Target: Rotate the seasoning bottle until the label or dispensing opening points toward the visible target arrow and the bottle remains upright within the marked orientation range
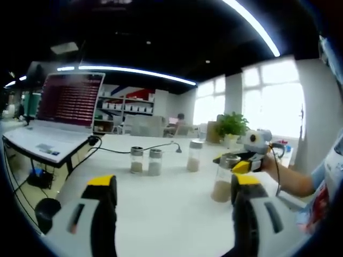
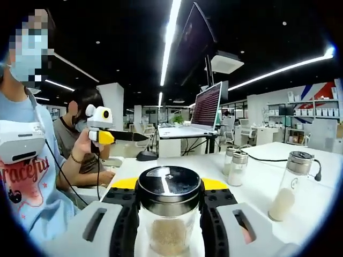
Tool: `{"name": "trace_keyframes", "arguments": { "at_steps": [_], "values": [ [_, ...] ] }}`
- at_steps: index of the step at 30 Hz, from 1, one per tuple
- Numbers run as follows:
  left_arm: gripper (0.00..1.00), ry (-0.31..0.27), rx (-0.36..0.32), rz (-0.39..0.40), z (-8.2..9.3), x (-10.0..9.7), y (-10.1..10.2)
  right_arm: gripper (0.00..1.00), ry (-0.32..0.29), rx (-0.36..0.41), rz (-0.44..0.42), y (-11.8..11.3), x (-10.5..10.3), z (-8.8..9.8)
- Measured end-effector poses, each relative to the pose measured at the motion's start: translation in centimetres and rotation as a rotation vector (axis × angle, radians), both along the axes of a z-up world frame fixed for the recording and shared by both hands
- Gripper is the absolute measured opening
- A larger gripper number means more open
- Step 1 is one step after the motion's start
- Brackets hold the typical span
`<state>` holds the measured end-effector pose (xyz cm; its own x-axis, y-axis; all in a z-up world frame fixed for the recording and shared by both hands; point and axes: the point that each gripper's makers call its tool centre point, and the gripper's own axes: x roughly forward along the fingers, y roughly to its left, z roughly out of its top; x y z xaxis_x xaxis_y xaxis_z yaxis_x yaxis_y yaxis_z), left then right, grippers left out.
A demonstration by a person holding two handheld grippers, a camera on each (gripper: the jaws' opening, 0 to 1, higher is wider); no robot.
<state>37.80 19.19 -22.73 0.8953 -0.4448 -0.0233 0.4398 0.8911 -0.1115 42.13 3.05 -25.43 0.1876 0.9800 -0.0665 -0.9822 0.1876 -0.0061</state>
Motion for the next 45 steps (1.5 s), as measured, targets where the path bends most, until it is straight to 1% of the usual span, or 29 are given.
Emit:
{"name": "trace_keyframes", "arguments": {
  "at_steps": [6, 10, 14, 17, 22, 27, 39, 42, 45],
  "values": [
    [0.93, -0.003, 0.001, -0.016, 0.1, -0.1, -0.6, 0.42, -0.004, -0.009, -0.051, -0.1, 0.0, 0.0],
    [0.93, 0.001, 0.001, -0.024, 0.0, -0.2, -0.9, 0.42, -0.007, 0.001, -0.077, -0.2, 0.1, 0.0],
    [0.93, -0.005, -0.004, -0.022, 0.1, -0.3, -0.8, 0.42, -0.009, 0.005, -0.113, -0.2, 0.1, 0.0],
    [0.9, -0.016, -0.006, -0.02, 0.3, -0.3, -0.9, 0.42, -0.013, 0.016, -0.143, -0.3, 0.1, 0.0],
    [0.9, -0.004, -0.002, -0.031, 0.0, -0.3, -1.2, 0.42, -0.017, 0.019, -0.184, -0.4, 0.2, 0.0],
    [0.9, -0.008, -0.003, -0.034, 0.0, -0.4, -1.3, 0.42, -0.019, 0.016, -0.226, -0.4, 0.3, 0.0],
    [0.9, -0.005, -0.006, -0.023, -0.2, -0.1, -0.8, 0.42, -0.02, 0.024, -0.297, -0.3, 0.4, -0.1],
    [0.9, -0.003, 0.003, -0.015, -0.4, 0.0, -1.0, 0.42, -0.018, 0.03, -0.31, -0.3, 0.5, -0.1],
    [0.89, -0.004, -0.001, -0.031, -0.3, -0.1, -1.4, 0.42, -0.019, 0.028, -0.328, -0.2, 0.5, -0.1]
  ]
}}
